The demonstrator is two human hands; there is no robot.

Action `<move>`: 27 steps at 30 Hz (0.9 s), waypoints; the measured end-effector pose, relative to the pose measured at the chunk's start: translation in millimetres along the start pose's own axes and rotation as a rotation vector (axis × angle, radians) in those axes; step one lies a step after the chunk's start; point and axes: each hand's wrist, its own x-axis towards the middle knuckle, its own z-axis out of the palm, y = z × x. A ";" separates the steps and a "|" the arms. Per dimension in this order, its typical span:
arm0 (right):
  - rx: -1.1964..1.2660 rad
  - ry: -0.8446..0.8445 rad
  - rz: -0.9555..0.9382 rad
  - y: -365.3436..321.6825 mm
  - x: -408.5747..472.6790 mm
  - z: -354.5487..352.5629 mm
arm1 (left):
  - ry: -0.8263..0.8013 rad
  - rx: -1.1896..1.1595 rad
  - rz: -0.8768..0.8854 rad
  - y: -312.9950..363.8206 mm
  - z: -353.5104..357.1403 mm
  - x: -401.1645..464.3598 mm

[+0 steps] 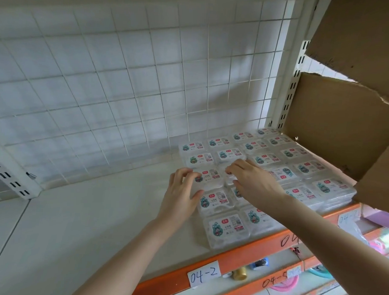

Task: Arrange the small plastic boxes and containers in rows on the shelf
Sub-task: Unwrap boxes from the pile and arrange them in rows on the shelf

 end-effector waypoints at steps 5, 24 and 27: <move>0.046 0.025 0.008 4.8 -0.3 2.8 | -0.003 0.053 -0.004 7.0 3.3 2.1; 0.090 0.112 -0.036 -46.2 13.9 -9.4 | 0.139 0.000 -0.119 2.2 -32.6 -12.6; 0.121 0.109 -0.102 -77.3 28.4 -7.4 | 0.150 0.029 -0.235 -10.0 -55.7 -29.1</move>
